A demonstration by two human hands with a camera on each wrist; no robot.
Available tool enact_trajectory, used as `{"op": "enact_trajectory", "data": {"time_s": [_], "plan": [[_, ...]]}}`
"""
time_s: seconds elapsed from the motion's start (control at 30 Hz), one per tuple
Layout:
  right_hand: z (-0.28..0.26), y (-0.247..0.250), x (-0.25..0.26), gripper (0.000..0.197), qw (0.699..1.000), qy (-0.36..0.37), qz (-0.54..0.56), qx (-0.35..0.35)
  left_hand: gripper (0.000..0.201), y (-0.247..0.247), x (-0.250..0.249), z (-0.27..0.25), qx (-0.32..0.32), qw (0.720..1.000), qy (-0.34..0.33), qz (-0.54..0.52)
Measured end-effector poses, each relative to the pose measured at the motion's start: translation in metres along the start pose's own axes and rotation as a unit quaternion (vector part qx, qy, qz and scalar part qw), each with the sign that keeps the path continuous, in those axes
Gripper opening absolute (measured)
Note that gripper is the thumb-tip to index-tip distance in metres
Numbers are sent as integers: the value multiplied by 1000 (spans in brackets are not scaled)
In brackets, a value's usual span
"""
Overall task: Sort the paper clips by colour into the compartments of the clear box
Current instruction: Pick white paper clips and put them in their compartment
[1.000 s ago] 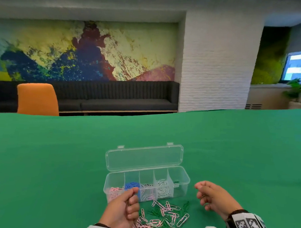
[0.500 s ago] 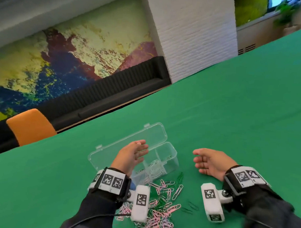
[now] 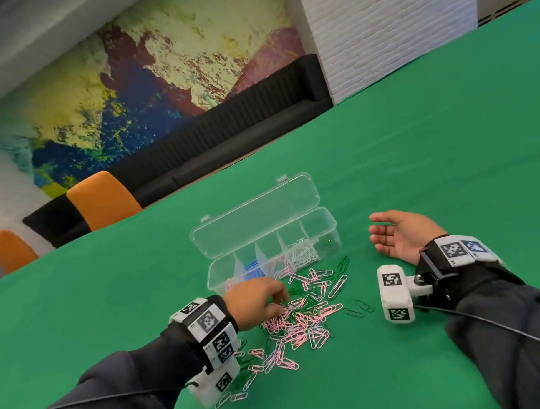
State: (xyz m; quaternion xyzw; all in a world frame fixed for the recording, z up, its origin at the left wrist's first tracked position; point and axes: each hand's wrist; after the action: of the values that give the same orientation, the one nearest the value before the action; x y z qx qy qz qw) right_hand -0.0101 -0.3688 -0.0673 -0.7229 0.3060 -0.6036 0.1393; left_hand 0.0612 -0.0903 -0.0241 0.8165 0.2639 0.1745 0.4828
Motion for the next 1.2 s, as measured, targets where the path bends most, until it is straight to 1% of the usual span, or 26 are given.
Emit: {"op": "enact_trajectory", "data": {"time_s": [0.1,0.2,0.27,0.37,0.4,0.43,0.47,0.5,0.53,0.57,0.6,0.63,0.67,0.7,0.73,0.77,0.8,0.83,0.87,0.9,0.93,0.97,1.0,1.03,1.1,1.2], "plan": [[-2,-1,1,16,1000,1,-2,-5,15,1,-7,14,0,1000,-4,-1],[-2,-1,1,14,1000,2,-5,-5,12,5,-10,23,16,1000,1,-4],[-2,-2,1,14,1000,0,-5,-4,11,9,-9,25,24,999,3,-26],[-1,-2,1,14,1000,-1,-7,-2,10,12,-4,21,15,993,18,-119],[-1,-2,1,14,1000,0,-7,-1,11,13,-1,19,4,984,25,-175],[-2,-2,1,14,1000,1,-7,0,11,13,1,16,-8,966,25,-258],[-2,-2,1,14,1000,2,-7,0,10,13,3,12,-21,928,11,-373],[-2,-2,1,14,1000,2,-8,0,7,13,2,7,-35,862,-11,-505],[-2,-2,1,15,1000,2,-9,0,7,12,1,0,-51,775,-41,-628],[-2,-2,1,15,1000,2,-10,-1,12,9,0,-5,-65,685,-72,-722],[-2,-2,1,15,1000,2,-10,-1,19,5,-1,-11,-75,608,-98,-784],[-2,-2,1,15,1000,2,-11,-2,25,1,-2,-14,-78,550,-117,-823],[-2,-1,0,15,1000,1,-12,-2,33,-4,-1,-17,-73,517,-127,-843],[-2,-1,0,15,1000,1,-14,-2,36,-8,0,-19,-58,512,-130,-847],[-2,-1,1,15,1000,0,-16,-2,34,-10,0,-19,-37,539,-122,-832],[-2,-1,1,14,1000,-1,-17,-3,27,-10,0,-19,-17,597,-105,-795],[-2,-1,1,14,1000,-1,-18,-3,17,-9,-1,-19,2,682,-87,-726],[-3,-1,1,14,1000,-2,-19,-2,10,-7,-5,-18,17,779,-75,-623],[-3,-2,2,14,1000,-2,-19,-2,8,-4,-10,-16,26,867,-69,-492],[-4,-2,2,14,1000,-1,-19,-2,6,-3,-16,-12,30,931,-75,-356],[-4,-2,2,14,1000,0,-18,-3,5,-2,-24,-9,35,966,-94,-236],[-4,-2,2,14,1000,1,-18,-4,8,-1,-31,-6,44,982,-115,-144],[-5,-2,2,14,1000,2,-17,-5,11,-2,-37,-3,57,987,-127,-78],[-4,-3,2,14,1000,2,-17,-6,12,-2,-41,-1,69,989,-128,-40],[-4,-3,2,14,1000,2,-17,-7,12,-3,-42,3,76,991,-111,-17],[-4,-3,2,13,1000,0,-18,-6,16,0,-29,5,76,995,-61,-12]]}}
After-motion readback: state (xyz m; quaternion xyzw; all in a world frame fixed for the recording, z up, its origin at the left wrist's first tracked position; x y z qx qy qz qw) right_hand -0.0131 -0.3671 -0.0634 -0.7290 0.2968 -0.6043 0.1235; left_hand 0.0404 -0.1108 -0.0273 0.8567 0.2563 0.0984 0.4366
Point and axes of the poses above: each hand's wrist, its own z-axis towards the middle knuckle, its own y-axis out of the back of the hand, x = y × z, and after that the axes turned 14 degrees about x, right-handed
